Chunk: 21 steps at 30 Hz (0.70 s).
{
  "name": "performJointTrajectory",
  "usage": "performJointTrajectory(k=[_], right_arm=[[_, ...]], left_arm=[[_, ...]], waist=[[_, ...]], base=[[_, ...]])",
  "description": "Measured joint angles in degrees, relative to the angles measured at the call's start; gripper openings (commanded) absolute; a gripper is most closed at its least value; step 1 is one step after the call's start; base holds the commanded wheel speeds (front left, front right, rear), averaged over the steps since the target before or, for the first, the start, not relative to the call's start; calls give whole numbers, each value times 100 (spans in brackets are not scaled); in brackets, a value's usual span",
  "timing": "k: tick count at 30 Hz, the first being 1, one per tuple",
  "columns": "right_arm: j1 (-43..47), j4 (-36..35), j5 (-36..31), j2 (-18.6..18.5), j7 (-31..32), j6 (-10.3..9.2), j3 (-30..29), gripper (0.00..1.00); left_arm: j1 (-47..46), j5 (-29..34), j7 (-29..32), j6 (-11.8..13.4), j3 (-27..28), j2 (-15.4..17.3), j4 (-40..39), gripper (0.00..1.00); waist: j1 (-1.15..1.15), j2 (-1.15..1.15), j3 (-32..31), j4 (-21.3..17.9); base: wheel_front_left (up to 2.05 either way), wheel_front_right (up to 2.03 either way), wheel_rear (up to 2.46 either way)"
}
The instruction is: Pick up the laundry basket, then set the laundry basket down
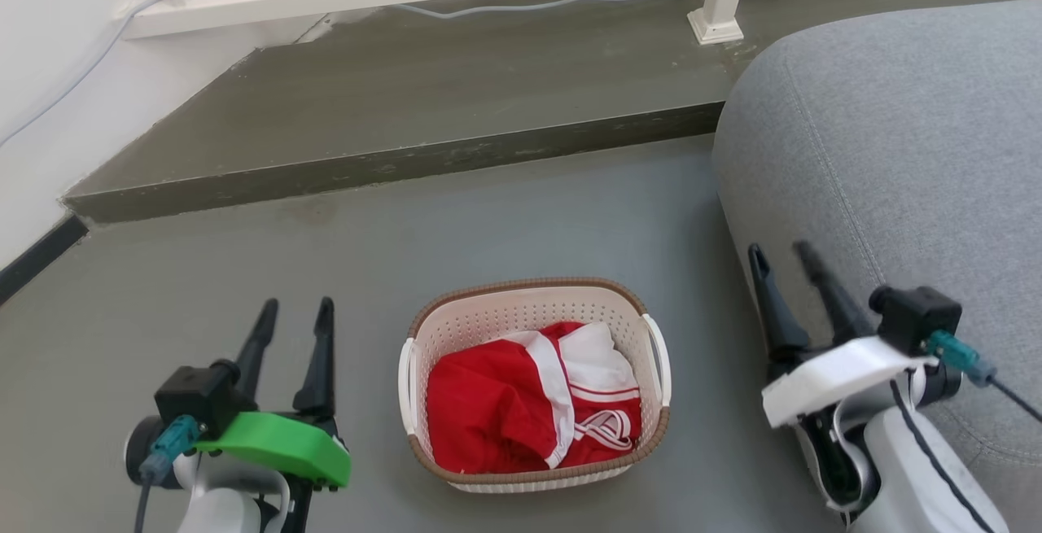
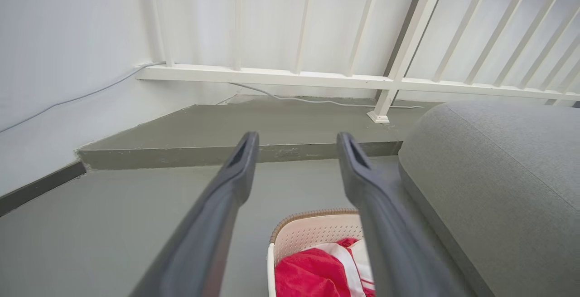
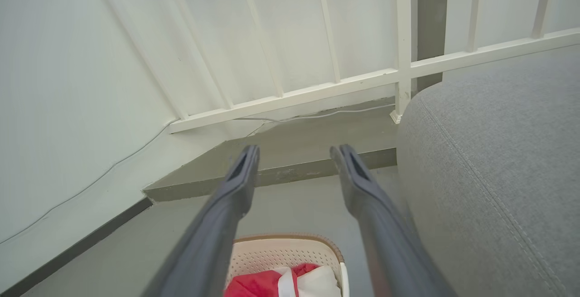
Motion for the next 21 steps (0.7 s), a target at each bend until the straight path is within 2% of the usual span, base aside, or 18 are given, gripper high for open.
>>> performJointTrajectory(k=[10,21], right_arm=[[293,246,179,58,44,-2,-31,0],[293,224,1054,90,246,1,-220,0]], left_arm=[[126,-183,76,0,-1,-29,245,0],[126,-1061,263,-1,107,-34,244,0]], waist=[[0,0,-16,4],[0,0,-73,26]], base=[[0,0,0],[0,0,0]])
